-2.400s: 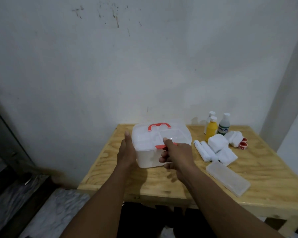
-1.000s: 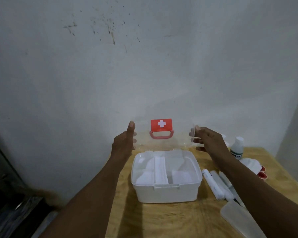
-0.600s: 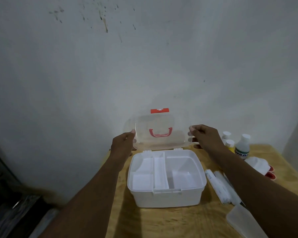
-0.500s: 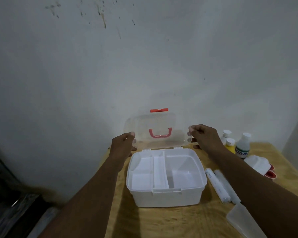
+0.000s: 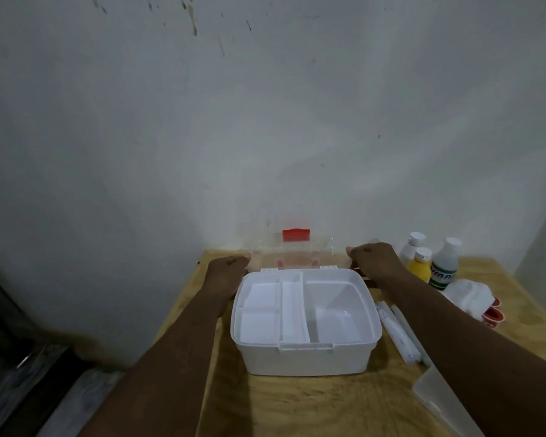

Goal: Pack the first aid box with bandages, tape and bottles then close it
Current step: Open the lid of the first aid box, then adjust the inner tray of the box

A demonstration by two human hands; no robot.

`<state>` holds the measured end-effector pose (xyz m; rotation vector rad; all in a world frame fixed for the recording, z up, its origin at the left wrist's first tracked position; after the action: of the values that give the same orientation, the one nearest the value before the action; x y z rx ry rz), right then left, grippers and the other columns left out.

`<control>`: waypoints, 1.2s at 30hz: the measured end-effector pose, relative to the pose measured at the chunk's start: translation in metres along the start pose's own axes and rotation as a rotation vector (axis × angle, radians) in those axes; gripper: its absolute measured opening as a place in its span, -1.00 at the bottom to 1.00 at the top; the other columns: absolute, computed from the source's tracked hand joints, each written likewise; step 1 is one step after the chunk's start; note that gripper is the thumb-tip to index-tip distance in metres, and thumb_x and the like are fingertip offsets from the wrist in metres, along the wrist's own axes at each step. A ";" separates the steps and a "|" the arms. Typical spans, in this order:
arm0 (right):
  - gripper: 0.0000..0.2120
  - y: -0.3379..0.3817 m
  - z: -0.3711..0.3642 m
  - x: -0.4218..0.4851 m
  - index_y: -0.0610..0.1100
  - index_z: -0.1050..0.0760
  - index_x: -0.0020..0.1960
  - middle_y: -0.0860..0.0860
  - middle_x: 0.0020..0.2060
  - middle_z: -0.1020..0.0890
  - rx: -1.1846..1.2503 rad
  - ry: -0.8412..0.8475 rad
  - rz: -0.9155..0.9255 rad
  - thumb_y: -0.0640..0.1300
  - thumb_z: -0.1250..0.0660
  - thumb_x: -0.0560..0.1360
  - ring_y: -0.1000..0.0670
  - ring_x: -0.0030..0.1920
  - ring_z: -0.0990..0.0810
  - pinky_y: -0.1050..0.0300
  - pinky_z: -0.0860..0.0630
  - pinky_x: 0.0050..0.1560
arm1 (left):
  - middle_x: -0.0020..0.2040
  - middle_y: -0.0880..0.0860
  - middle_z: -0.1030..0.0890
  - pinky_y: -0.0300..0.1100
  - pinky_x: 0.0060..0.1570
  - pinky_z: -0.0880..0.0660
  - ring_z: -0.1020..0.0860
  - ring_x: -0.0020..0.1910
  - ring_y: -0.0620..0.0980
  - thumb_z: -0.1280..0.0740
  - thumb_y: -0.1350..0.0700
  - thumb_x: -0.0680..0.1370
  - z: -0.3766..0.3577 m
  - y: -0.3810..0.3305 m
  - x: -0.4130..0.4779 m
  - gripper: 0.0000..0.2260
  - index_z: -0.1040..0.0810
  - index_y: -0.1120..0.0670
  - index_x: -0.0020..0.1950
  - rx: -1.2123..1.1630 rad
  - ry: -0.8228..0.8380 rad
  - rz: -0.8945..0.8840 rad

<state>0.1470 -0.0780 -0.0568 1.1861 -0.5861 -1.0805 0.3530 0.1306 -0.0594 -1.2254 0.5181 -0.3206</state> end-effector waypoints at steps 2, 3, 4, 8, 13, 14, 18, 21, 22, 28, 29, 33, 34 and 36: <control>-0.72 -0.001 -0.001 -0.002 -0.30 -0.58 -0.14 -0.18 -0.22 -0.66 -0.014 0.003 -0.059 -0.07 -0.36 0.56 -0.13 -0.25 -0.61 0.00 -0.60 -0.16 | -0.05 0.08 -0.67 -0.16 -0.23 -0.51 -0.63 -0.07 0.10 -0.36 -0.04 0.61 0.001 0.001 -0.002 -0.78 -0.62 0.11 0.03 -0.003 0.021 0.039; -0.72 -0.002 -0.001 -0.002 -0.31 -0.57 -0.12 -0.18 -0.20 -0.66 -0.022 0.005 -0.087 -0.06 -0.36 0.55 -0.13 -0.25 -0.61 -0.01 -0.60 -0.14 | -0.03 0.09 -0.66 -0.16 -0.24 -0.50 -0.63 -0.07 0.10 -0.35 -0.06 0.61 0.001 0.003 -0.002 -0.75 -0.61 0.12 0.06 0.000 0.035 0.065; -0.72 -0.003 0.000 -0.004 -0.30 -0.56 -0.11 -0.19 -0.19 -0.67 -0.029 0.012 -0.110 -0.05 -0.36 0.55 -0.13 -0.25 -0.62 -0.02 -0.60 -0.16 | -0.03 0.11 -0.67 -0.14 -0.23 -0.51 -0.63 -0.10 0.11 -0.35 -0.08 0.60 0.002 0.003 -0.004 -0.72 -0.61 0.14 0.05 0.004 0.045 0.087; -0.68 0.001 0.003 -0.018 -0.30 -0.52 -0.03 -0.21 -0.17 -0.62 -0.015 0.054 -0.141 -0.01 -0.34 0.57 -0.14 -0.29 -0.59 0.07 -0.54 -0.30 | 0.04 0.21 -0.70 0.02 0.02 -0.58 -0.67 0.04 0.23 -0.33 -0.17 0.58 0.004 0.001 -0.013 -0.57 -0.62 0.21 0.12 0.035 0.082 0.126; -0.70 0.014 0.015 -0.039 -0.25 -0.49 -0.10 -0.24 -0.02 -0.67 -0.097 0.049 -0.088 0.02 -0.37 0.53 -0.15 -0.25 -0.62 0.08 -0.55 -0.28 | 0.00 0.10 -0.65 0.05 0.15 -0.54 -0.60 -0.04 0.09 -0.27 -0.18 0.62 0.007 -0.003 -0.033 -0.66 -0.56 0.09 -0.02 0.119 0.093 0.095; -0.70 0.016 0.020 -0.044 -0.26 -0.51 -0.04 -0.24 0.00 -0.68 -0.123 0.047 -0.080 0.01 -0.38 0.52 -0.16 -0.22 -0.64 0.06 -0.57 -0.25 | 0.00 0.08 -0.65 0.05 0.15 -0.56 -0.60 -0.03 0.08 -0.27 -0.18 0.62 0.009 -0.003 -0.039 -0.67 -0.57 0.09 -0.01 0.126 0.094 0.090; -0.73 0.023 0.045 -0.077 -0.28 -0.54 0.08 -0.23 -0.02 -0.67 -0.236 0.071 -0.035 -0.08 -0.36 0.52 -0.13 -0.24 -0.65 0.06 -0.56 -0.25 | 0.07 0.11 -0.64 0.01 0.01 -0.61 -0.61 0.03 0.14 -0.32 -0.13 0.61 0.014 0.003 -0.068 -0.70 -0.58 0.10 0.07 0.094 0.097 0.086; -0.74 0.017 0.068 -0.103 -0.32 -0.56 0.04 -0.24 -0.06 -0.69 -0.372 0.105 -0.022 -0.12 -0.37 0.50 -0.13 -0.26 -0.65 0.07 -0.55 -0.25 | 0.14 0.12 -0.60 0.08 0.12 -0.60 -0.59 0.11 0.17 -0.32 -0.10 0.62 0.015 0.012 -0.089 -0.73 -0.57 0.09 0.14 0.077 0.093 0.061; -0.73 0.012 0.076 -0.111 -0.34 -0.57 0.04 -0.25 -0.06 -0.69 -0.422 0.121 -0.032 -0.13 -0.37 0.50 -0.13 -0.26 -0.65 0.07 -0.55 -0.25 | 0.17 0.12 -0.59 0.09 0.14 -0.59 -0.58 0.13 0.17 -0.30 -0.09 0.63 0.014 0.015 -0.095 -0.70 -0.56 0.09 0.23 0.074 0.100 0.049; -0.69 -0.022 0.108 -0.151 -0.24 -0.54 0.01 -0.11 -0.17 -0.66 -0.793 0.185 -0.083 -0.04 -0.49 0.43 -0.07 -0.22 -0.66 0.13 -0.56 -0.32 | 0.28 0.13 -0.52 0.13 0.24 -0.54 -0.52 0.17 0.18 -0.18 -0.01 0.68 0.009 0.025 -0.122 -0.59 -0.40 0.14 0.49 0.039 0.072 0.001; -0.64 -0.027 0.110 -0.156 -0.23 -0.53 0.03 -0.09 -0.16 -0.64 -0.848 0.199 -0.093 -0.02 -0.51 0.40 -0.05 -0.20 -0.65 0.12 -0.56 -0.31 | 0.31 0.14 -0.51 0.15 0.26 -0.53 -0.51 0.18 0.18 -0.17 -0.01 0.68 0.009 0.026 -0.125 -0.59 -0.39 0.14 0.49 0.035 0.065 0.005; -0.41 -0.042 0.108 -0.173 -0.20 -0.41 0.17 -0.03 -0.14 -0.54 -0.992 0.231 -0.106 0.04 -0.59 0.32 0.00 -0.13 -0.57 0.16 -0.51 -0.30 | 0.25 0.13 -0.52 0.11 0.21 -0.54 -0.52 0.17 0.18 -0.14 0.00 0.69 0.008 0.026 -0.132 -0.60 -0.41 0.12 0.49 0.023 0.070 0.017; -0.37 -0.046 0.106 -0.175 -0.19 -0.39 0.20 -0.03 -0.10 -0.54 -1.021 0.240 -0.102 0.05 -0.60 0.31 0.00 -0.11 -0.55 0.16 -0.50 -0.26 | 0.26 0.13 -0.52 0.11 0.20 -0.54 -0.52 0.18 0.18 -0.13 0.00 0.69 0.008 0.026 -0.133 -0.60 -0.41 0.12 0.49 0.025 0.074 0.020; -0.29 -0.050 0.103 -0.176 -0.16 -0.38 0.23 -0.04 0.05 -0.54 -1.077 0.252 -0.084 0.09 -0.62 0.26 -0.03 -0.01 -0.52 0.11 -0.51 -0.10 | 0.30 0.13 -0.53 0.12 0.20 -0.54 -0.52 0.20 0.19 -0.13 0.00 0.70 0.009 0.027 -0.134 -0.61 -0.41 0.11 0.49 0.030 0.083 0.029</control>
<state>-0.0296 0.0345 -0.0426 0.3734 0.2615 -1.0604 0.2438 0.2132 -0.0559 -1.1783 0.6001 -0.3541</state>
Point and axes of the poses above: each hand's wrist, its own x-axis towards the middle knuckle, its own z-axis out of the back of the hand, y = z × x, the point moved 3 cm from there along x, towards the middle knuckle
